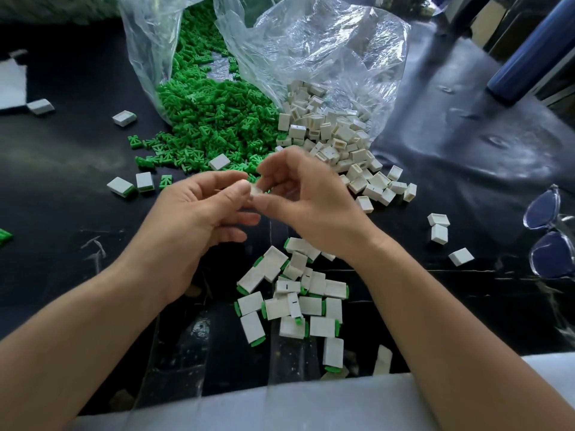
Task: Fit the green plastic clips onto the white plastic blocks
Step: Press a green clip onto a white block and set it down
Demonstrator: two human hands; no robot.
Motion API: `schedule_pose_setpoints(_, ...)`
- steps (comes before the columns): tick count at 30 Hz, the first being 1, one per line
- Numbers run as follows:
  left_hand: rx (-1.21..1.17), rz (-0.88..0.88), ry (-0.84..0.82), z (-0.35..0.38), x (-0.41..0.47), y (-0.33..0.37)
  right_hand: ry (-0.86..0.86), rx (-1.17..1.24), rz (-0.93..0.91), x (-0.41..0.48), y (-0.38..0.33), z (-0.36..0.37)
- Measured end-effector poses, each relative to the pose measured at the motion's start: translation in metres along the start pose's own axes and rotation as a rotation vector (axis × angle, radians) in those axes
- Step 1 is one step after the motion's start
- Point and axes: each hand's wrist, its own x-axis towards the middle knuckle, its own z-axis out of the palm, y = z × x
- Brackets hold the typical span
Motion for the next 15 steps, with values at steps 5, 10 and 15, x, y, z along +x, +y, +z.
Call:
schedule_pose_setpoints(5,-0.029,0.002,-0.027,-0.003,0.001,0.0,-0.1,0.065,-0.054,-0.002,-0.002,-0.001)
schedule_pose_setpoints(10,-0.123,0.018,0.007,-0.002,0.002,-0.001,0.152,-0.23,0.013,0.003,0.008,-0.004)
schedule_pose_setpoints(15,-0.164,0.006,-0.003,-0.001,0.002,0.0,0.063,-0.599,0.029,0.007,0.017,0.0)
